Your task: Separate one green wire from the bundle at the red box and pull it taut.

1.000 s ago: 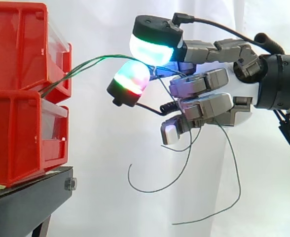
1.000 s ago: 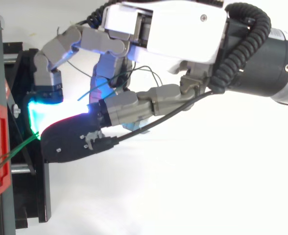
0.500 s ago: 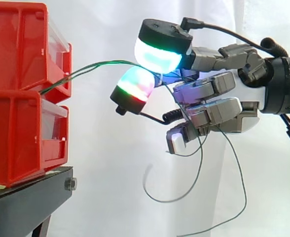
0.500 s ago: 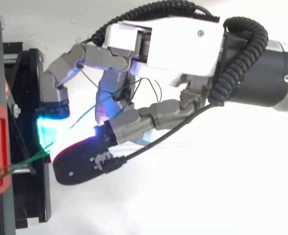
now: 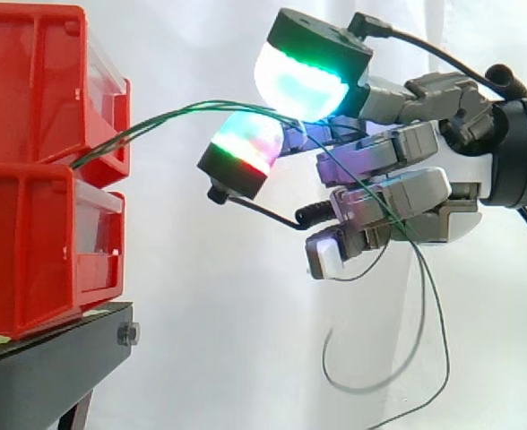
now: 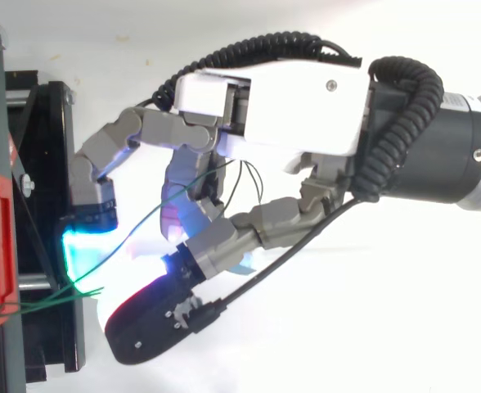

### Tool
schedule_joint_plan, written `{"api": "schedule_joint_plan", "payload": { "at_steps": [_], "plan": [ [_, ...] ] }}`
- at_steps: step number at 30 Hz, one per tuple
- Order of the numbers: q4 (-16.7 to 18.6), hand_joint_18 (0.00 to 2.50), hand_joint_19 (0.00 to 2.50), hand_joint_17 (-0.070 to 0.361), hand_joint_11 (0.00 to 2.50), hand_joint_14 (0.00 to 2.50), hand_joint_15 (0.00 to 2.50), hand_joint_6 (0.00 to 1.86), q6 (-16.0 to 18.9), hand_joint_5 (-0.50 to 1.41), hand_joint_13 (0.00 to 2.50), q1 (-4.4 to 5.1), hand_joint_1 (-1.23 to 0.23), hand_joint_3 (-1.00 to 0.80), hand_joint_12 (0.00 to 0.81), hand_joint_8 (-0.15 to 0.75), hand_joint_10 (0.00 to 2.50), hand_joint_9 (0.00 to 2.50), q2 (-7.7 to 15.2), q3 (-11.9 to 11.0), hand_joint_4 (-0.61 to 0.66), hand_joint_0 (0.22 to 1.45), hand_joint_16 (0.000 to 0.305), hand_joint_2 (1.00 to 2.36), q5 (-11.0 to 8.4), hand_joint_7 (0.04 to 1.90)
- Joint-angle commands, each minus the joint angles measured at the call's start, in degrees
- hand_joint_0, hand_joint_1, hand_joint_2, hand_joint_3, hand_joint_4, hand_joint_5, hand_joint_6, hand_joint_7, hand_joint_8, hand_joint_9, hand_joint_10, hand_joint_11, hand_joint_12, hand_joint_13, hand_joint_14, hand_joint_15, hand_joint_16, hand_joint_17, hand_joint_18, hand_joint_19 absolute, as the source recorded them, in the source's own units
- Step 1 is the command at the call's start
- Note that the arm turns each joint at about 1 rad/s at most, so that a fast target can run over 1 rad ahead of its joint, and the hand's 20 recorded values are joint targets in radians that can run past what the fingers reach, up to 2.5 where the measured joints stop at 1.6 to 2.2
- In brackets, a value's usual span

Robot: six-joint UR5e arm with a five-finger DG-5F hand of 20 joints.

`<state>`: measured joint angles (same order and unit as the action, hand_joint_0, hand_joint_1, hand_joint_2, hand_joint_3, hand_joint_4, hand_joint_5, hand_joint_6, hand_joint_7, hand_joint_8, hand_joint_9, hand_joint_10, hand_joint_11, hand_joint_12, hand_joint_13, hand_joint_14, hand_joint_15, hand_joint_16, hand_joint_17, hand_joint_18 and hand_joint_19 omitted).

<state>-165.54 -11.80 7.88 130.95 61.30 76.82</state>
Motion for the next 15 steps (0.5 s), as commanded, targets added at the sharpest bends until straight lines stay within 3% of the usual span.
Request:
{"api": "schedule_joint_plan", "payload": {
  "at_steps": [1,5,9,10,13,15],
  "plan": [
    [-0.1,1.08,0.56,0.123,1.49,0.02,1.25,0.95,0.7,-0.2,1.65,0.29,-0.85,-0.5,0.399,0.293,0.8,1.45,0.0,0.0,0.15,0.68,0.055,1.0,-0.09,0.92],
    [-0.3,1.08,0.56,0.123,1.49,0.02,1.26,0.94,1.6,-0.19,1.65,0.38,-0.86,-0.5,0.395,0.303,0.78,1.45,0.0,0.0,0.16,0.6,0.055,1.0,0.17,0.91],
    [-0.3,1.1,0.58,0.127,1.6,0.02,1.25,0.92,1.6,-0.18,1.66,0.47,-0.62,-0.5,0.401,0.295,0.5,1.51,0.0,0.0,0.15,0.56,0.057,1.0,0.17,0.91],
    [-0.3,1.08,0.6,0.127,1.71,0.02,1.23,0.9,1.6,-0.18,1.62,0.38,-0.55,-0.5,0.394,0.294,0.2,1.53,0.0,0.0,0.15,0.58,0.057,1.0,0.17,0.95],
    [-0.3,1.06,0.59,0.127,1.75,0.02,1.2,0.89,1.6,-0.17,1.58,0.38,-0.58,-0.41,0.392,0.29,0.0,1.53,0.0,0.0,0.14,0.61,0.056,1.01,0.17,1.0],
    [-0.3,1.05,0.6,0.128,1.69,0.02,1.17,0.89,1.6,-0.18,1.52,0.21,-0.65,-0.34,0.402,0.298,0.0,1.49,-0.1,0.0,0.14,0.61,0.057,1.01,0.26,1.02]
  ]
}}
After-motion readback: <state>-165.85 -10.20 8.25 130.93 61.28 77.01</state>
